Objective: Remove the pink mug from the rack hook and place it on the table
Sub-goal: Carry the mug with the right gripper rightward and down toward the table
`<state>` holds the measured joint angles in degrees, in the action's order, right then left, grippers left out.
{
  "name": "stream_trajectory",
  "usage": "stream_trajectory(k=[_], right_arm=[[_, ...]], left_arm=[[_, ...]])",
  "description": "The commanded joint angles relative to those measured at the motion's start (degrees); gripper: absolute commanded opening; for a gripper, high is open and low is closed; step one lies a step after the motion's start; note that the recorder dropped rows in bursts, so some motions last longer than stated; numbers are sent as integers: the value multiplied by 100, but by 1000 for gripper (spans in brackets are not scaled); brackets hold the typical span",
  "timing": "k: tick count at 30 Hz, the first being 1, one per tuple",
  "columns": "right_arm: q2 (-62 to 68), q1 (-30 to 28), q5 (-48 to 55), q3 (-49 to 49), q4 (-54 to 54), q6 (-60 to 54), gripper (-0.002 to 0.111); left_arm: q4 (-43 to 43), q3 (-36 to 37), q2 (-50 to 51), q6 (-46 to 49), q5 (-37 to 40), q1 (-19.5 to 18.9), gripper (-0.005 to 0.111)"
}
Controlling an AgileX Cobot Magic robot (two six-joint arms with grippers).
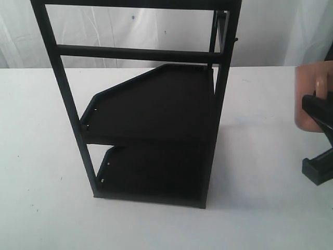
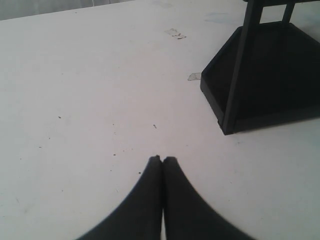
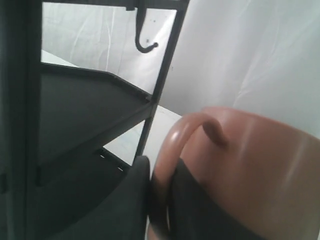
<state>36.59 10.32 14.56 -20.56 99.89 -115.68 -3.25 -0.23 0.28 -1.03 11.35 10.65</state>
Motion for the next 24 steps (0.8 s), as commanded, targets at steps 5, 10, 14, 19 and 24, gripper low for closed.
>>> stream_trajectory(k=[5,10,14,19,24], right_arm=[[-43,-8,-36,-391,-3757,3843,0],[-43,-8,-681,-422,-7126,7969,0],[-43,186,-842,-372,-8001,8869,0],[-43,695,-1599,-64,-8258,8958,0],[-43,1069,-2159,158,-8695,9362,0]], left_arm=[[-12,23,-28,-26,18,-25,0],[-12,23,-28,-26,18,-25,0],[-12,23,-28,-26,18,-25,0],[-12,23,-28,-26,18,-25,0],[-12,23,-28,-26,18,-25,0]])
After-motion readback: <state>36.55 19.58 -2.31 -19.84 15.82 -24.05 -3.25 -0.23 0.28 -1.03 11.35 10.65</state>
